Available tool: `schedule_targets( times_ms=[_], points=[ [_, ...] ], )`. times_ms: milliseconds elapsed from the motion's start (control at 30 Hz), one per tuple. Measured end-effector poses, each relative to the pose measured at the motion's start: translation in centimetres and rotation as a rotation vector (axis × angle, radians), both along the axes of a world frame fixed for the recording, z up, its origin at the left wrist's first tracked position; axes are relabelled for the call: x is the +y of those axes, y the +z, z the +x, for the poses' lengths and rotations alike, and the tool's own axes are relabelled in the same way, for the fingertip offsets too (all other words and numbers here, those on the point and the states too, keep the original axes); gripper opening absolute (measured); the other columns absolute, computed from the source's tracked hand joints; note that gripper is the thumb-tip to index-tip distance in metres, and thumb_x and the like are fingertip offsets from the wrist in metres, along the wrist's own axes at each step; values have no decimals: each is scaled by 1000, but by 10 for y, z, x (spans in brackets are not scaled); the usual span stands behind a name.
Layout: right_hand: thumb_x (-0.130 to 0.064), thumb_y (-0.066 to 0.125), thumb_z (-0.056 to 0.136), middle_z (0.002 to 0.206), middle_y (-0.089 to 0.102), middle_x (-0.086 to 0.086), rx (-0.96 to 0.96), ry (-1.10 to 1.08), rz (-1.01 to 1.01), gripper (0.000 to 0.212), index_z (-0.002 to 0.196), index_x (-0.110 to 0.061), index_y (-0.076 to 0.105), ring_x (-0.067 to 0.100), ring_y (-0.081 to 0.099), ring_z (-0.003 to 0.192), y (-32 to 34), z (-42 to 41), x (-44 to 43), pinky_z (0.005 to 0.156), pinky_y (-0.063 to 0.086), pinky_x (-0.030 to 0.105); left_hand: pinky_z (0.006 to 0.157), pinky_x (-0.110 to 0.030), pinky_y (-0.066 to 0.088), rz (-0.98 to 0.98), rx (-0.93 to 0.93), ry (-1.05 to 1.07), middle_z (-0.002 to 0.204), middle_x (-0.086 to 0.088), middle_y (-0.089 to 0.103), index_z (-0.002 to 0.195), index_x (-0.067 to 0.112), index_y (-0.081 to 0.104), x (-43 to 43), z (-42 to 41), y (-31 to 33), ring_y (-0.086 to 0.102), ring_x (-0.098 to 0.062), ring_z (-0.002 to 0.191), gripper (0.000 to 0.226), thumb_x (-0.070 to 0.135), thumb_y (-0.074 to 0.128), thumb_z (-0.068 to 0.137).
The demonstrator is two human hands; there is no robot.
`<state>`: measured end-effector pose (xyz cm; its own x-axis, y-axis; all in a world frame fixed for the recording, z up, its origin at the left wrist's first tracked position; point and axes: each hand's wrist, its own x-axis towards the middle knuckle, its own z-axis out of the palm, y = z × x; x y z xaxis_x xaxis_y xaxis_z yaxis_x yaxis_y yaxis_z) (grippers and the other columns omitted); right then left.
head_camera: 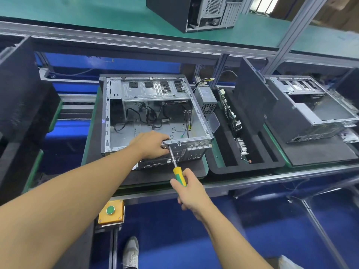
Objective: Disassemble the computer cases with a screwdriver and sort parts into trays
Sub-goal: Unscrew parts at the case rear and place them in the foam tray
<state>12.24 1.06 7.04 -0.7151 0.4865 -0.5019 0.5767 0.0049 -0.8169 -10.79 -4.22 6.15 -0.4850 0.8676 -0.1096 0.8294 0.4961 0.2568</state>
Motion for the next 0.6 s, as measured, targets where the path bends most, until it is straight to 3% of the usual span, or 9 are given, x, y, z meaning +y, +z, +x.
schedule_targets(
  times_ms=[67,133,200,267,333,400,500,533,600],
  points=[
    [-42,60,96,89,51,7,-24,-60,-310,22,97,-23,50,16,49,52,9,-2,8,44,38,26,73,-37,50,-4,-2,-2,99,4,68,113,37,57,0,1,1,62,-29,97,34,55,57,85],
    [-42,50,101,95,60,15,-43,-67,-650,36,110,-7,56,20,55,59,18,2,19,51,45,30,74,-37,50,-7,-8,1,98,5,68,110,37,57,-1,1,2,62,-29,97,31,55,57,85],
    [-29,42,104,100,68,20,-22,-12,-761,36,112,2,59,21,59,66,22,6,27,58,49,32,76,-38,51,-10,-11,3,99,5,67,109,37,56,-1,0,3,62,-29,97,31,56,57,85],
    [-20,41,105,99,73,18,31,10,-679,27,105,1,60,18,59,67,21,8,27,59,50,30,78,-38,51,-17,-12,0,103,5,67,114,37,56,-1,0,3,62,-28,100,34,56,57,86],
    [-17,50,102,89,72,10,71,5,-465,14,96,-6,56,16,58,62,19,6,19,55,48,29,78,-38,50,-23,-8,3,107,5,68,117,38,56,-1,0,3,61,-28,103,36,57,57,87],
    [-19,60,93,79,63,7,28,-22,-95,16,88,-16,45,19,56,58,14,5,10,51,46,30,77,-37,50,-27,-10,7,105,5,67,117,37,56,-1,0,4,62,-28,102,36,57,58,87],
    [-25,57,88,80,57,8,-62,36,397,28,81,-25,29,29,58,63,7,6,5,52,41,29,77,-38,51,-26,-13,2,101,4,67,114,34,57,-1,1,5,62,-28,98,36,56,59,87],
    [-28,57,89,80,56,5,-86,68,422,30,81,-26,29,24,55,61,7,6,5,50,38,28,77,-38,51,-28,-5,-2,102,4,67,115,34,57,-1,2,5,63,-28,99,36,56,59,87],
    [-37,61,89,79,49,1,-102,37,206,30,87,-24,34,15,44,53,14,3,8,45,31,23,77,-38,51,-29,7,-3,106,4,68,119,34,56,-1,2,5,62,-28,101,39,56,58,87]
  ],
)
